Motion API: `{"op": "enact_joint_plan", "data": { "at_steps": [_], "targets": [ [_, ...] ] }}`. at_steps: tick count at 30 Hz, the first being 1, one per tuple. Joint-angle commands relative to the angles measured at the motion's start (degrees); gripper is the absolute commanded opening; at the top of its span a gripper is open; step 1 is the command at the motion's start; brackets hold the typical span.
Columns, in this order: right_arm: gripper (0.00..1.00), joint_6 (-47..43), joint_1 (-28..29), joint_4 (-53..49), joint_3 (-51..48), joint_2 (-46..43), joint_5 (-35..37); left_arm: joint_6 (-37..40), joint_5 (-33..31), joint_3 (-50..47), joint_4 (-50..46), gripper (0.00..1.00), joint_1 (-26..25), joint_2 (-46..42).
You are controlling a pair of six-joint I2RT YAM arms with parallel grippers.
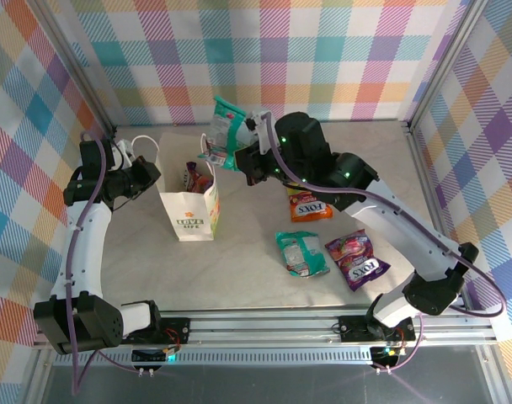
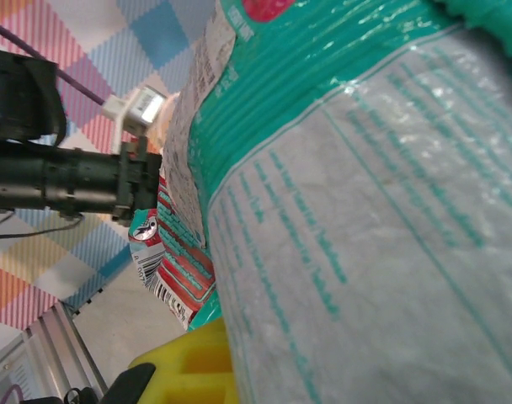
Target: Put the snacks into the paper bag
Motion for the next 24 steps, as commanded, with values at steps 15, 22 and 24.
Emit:
{"op": "enact_joint_plan", "data": {
  "at_steps": [15, 22, 24],
  "targets": [
    [0.00, -4.0, 4.8, 3.6, 15.4, 12.9, -5.9, 0.0, 1.3, -1.2, 0.4, 0.09, -0.2, -1.6],
    [0.00, -2.9, 5.1, 3.8, 19.3, 17.3, -10.4, 0.5, 0.6, -1.4, -0.1, 0.10, -0.2, -2.0],
    [0.00, -2.7, 5.1, 3.7, 20.5, 18.6, -11.1, 0.5, 0.6, -1.4, -0.2, 0.10, -0.2, -2.0]
  ]
}}
